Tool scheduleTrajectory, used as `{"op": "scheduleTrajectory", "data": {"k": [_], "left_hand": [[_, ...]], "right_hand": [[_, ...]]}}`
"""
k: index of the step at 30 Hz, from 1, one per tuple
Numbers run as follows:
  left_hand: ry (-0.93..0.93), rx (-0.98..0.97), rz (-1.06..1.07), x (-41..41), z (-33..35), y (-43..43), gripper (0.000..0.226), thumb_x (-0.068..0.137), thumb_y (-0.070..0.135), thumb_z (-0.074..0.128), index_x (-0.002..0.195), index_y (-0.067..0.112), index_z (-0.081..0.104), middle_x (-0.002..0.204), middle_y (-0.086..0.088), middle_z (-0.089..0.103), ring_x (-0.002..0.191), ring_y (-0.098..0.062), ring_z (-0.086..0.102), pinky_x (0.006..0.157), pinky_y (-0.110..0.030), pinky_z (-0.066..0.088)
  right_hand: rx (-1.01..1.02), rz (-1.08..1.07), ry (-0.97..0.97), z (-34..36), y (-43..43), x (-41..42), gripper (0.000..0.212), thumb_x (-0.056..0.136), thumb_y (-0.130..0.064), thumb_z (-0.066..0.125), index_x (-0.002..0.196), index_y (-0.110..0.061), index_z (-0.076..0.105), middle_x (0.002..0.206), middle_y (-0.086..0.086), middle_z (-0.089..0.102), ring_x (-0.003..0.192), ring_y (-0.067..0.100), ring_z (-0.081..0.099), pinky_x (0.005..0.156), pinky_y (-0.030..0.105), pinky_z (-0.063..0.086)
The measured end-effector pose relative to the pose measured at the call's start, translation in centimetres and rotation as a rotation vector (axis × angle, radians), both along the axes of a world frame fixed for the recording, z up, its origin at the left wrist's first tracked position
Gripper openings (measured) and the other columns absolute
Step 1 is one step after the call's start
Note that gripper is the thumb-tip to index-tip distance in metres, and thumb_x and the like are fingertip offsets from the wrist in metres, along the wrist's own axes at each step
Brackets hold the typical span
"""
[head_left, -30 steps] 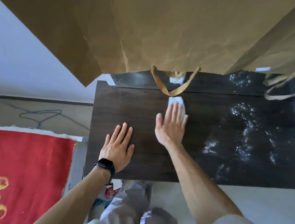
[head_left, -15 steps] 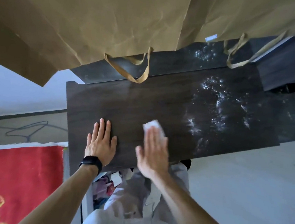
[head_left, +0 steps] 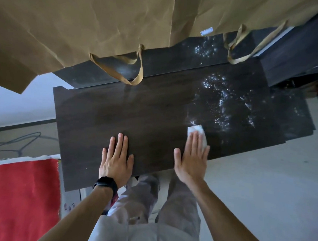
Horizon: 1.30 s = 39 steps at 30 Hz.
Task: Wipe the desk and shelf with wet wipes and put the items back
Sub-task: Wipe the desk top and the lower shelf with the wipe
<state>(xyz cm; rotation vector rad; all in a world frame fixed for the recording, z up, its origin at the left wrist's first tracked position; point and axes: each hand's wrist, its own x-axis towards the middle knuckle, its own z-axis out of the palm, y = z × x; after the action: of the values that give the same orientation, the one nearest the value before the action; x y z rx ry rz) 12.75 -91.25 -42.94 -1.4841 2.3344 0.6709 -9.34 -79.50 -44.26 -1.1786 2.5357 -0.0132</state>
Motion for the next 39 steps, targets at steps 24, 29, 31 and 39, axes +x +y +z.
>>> {"op": "scheduleTrajectory", "data": {"k": [24, 29, 31, 39], "left_hand": [[-0.043, -0.011, 0.135, -2.6, 1.5, -0.1, 0.062, 0.1, 0.048, 0.014, 0.157, 0.023, 0.006, 0.164, 0.006, -0.004, 0.151, -0.021, -0.001, 0.12, -0.048, 0.009], [-0.007, -0.016, 0.039, -6.0, 2.0, -0.4, 0.06, 0.101, 0.047, 0.016, 0.156, 0.029, 0.002, 0.163, 0.006, -0.01, 0.151, -0.019, -0.005, 0.12, -0.046, 0.003], [0.025, -0.01, 0.0, -7.8, 1.8, -0.7, 0.059, 0.103, 0.046, 0.022, 0.156, 0.028, 0.002, 0.162, 0.007, -0.01, 0.151, -0.019, -0.006, 0.12, -0.045, 0.002], [-0.053, -0.036, 0.03, -11.5, 1.9, -1.1, 0.061, 0.1, 0.045, 0.018, 0.157, 0.024, 0.007, 0.164, 0.003, -0.003, 0.151, -0.019, 0.0, 0.121, -0.045, 0.009]], "right_hand": [[-0.115, 0.571, -0.079, -0.7, -10.8, -3.0, 0.068, 0.102, -0.054, 0.017, 0.158, -0.018, 0.001, 0.166, -0.002, -0.005, 0.151, 0.012, -0.011, 0.122, 0.053, 0.006], [-0.093, 0.024, 0.036, -0.6, -9.7, -15.8, 0.073, 0.1, -0.055, 0.013, 0.158, -0.011, 0.007, 0.166, 0.007, 0.006, 0.153, 0.02, 0.001, 0.12, 0.057, 0.013], [-0.115, -0.087, 0.039, -0.6, -10.0, -15.1, 0.074, 0.1, -0.055, 0.011, 0.157, -0.007, 0.007, 0.165, 0.011, 0.007, 0.153, 0.022, 0.001, 0.12, 0.058, 0.014], [-0.202, 0.538, -0.051, -1.7, -15.0, -10.5, 0.067, 0.102, -0.049, 0.018, 0.158, -0.013, 0.008, 0.165, 0.003, 0.004, 0.153, 0.016, -0.002, 0.123, 0.053, 0.008]]}}
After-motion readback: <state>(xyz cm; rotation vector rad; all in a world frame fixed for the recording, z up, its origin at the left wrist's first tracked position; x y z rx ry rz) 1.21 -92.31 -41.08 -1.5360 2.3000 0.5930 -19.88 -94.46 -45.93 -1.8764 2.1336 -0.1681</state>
